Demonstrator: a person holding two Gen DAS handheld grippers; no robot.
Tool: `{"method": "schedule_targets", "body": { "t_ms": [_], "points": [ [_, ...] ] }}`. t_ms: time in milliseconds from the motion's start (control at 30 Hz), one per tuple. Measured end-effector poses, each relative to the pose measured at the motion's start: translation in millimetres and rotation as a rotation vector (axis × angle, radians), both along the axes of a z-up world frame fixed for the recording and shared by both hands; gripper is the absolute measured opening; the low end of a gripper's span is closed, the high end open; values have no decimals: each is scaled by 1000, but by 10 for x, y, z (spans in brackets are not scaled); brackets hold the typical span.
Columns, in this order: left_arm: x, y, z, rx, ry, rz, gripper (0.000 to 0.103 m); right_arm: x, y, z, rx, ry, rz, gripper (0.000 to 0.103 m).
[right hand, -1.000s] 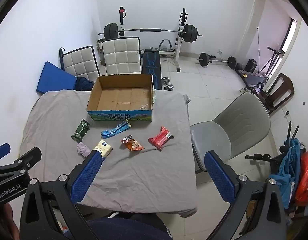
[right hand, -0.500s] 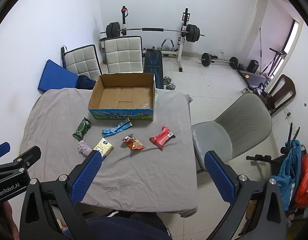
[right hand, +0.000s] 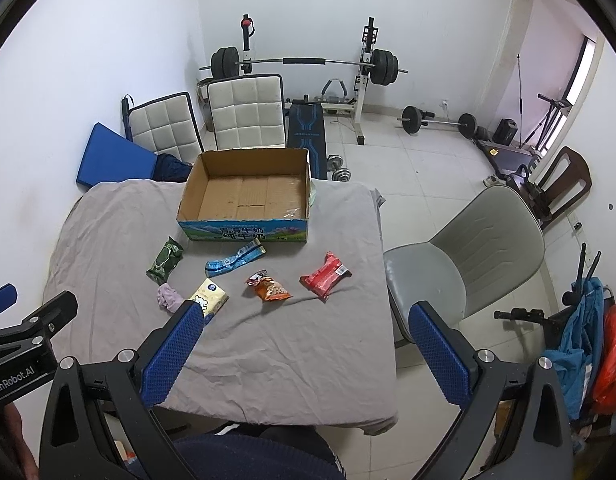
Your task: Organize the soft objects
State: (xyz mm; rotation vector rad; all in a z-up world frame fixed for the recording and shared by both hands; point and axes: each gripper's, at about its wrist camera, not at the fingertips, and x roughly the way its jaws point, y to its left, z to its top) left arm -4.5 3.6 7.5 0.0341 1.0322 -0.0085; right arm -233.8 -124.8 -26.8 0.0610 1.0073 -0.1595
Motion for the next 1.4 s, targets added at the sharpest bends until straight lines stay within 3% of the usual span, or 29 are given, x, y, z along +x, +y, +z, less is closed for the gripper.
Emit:
{"method": "schedule_targets", "body": {
  "t_ms": [400, 600, 733, 900, 967, 1067, 1200, 1333, 1400],
  "points": [
    [2, -18, 22, -25, -26, -13, 103, 51, -16, 13, 5, -4, 0, 103],
    [55, -29, -27, -33, 5, -4, 103, 125, -36, -45, 21, 5, -5, 103],
    [212, -7, -70, -79, -23, -11, 103, 310, -155, -220, 58, 38, -19, 103],
    [585, 101, -264, -78, -32, 25, 103, 741, -453, -665, 121, 130, -57, 103],
    [791, 131, -423, -70, -10, 31, 103, 917, -577, -911, 144, 173, -74, 103],
    [1102, 161, -802, 4, 44, 46, 103, 1175, -754, -1417, 198, 265, -91, 103],
    [1532, 172, -1560, 68, 190, 47, 103, 1502, -796, -2197, 232, 395, -63, 103],
    [1748, 115, -2364, 106, 343, 7, 103, 1873, -552, -2965, 207, 497, 44, 103],
    [1819, 84, -2761, 129, 418, -23, 96, 2046, -406, -3275, 198, 533, 96, 103]
  ]
}}
